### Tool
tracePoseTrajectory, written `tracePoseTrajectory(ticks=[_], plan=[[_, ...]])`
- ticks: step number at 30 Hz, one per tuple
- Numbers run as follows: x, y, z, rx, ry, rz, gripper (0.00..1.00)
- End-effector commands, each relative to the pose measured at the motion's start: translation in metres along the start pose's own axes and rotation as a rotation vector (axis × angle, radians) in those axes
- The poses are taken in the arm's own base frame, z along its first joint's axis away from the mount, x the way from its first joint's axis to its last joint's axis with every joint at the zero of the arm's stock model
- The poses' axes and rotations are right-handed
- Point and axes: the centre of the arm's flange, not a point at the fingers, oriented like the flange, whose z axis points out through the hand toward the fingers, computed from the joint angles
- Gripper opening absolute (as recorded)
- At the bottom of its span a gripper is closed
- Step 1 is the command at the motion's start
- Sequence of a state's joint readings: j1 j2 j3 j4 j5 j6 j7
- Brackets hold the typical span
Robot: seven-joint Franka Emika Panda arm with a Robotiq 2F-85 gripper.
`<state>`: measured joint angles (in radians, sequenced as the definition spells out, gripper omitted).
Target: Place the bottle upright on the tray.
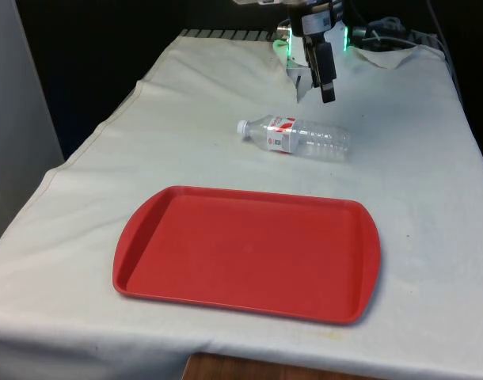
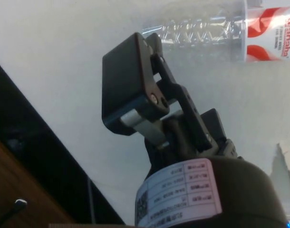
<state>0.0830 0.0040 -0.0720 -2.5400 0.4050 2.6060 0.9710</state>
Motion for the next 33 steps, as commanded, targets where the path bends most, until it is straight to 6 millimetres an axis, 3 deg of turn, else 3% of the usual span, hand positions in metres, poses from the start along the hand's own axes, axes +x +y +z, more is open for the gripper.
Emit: tracePoseTrajectory(ticks=[1,33], plan=[[-0.001,-0.001,-0.001,0.011,-0.021,0.010,1.00],[0.005,0.008,0.012,0.034,-0.141,0.168,1.00]])
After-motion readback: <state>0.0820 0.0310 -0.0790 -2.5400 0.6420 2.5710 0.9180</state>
